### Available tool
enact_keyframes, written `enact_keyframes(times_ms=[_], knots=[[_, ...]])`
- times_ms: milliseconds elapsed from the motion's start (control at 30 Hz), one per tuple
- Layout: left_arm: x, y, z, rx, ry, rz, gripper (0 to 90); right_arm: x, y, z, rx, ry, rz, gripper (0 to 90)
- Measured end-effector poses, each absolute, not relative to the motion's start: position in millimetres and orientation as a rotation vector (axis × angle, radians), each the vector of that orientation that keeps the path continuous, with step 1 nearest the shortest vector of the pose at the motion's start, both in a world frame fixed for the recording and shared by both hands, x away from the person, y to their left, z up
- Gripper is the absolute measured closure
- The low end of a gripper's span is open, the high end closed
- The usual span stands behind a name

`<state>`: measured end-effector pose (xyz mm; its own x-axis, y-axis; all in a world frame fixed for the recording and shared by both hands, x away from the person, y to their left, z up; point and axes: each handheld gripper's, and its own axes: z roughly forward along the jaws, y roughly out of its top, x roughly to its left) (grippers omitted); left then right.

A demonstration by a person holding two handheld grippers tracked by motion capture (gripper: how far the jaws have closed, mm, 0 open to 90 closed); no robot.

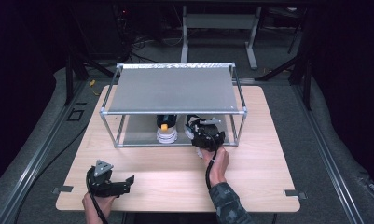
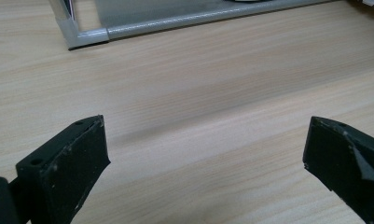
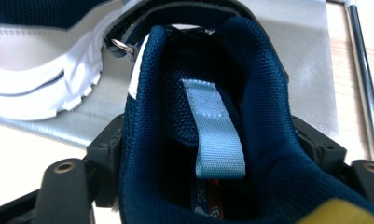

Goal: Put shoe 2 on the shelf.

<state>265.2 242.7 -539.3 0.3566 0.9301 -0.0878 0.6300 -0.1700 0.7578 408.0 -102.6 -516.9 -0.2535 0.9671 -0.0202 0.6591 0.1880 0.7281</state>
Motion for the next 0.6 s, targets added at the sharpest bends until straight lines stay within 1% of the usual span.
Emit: enact_keyframes(times_ms=[167,333,433,500,533,600], knots=[[266,241,-540,1.898,1.355,0.519,0.0,408,-109,-514,1.538,2.044,0.878,14.9],[264,240,-544,1.897,1.360,0.514,0.0,396,-121,-506,1.502,2.115,0.938,14.8],[263,241,-544,1.897,1.363,0.513,0.0,383,-130,-503,1.461,2.138,0.973,18.1],[262,242,-544,1.894,1.365,0.517,0.0,375,-137,-503,1.453,2.152,0.982,24.0],[262,242,-544,1.894,1.367,0.519,0.0,372,-141,-503,1.445,2.174,1.008,25.5],[263,243,-543,1.893,1.366,0.520,0.0,366,-143,-502,1.443,2.181,1.008,34.6]])
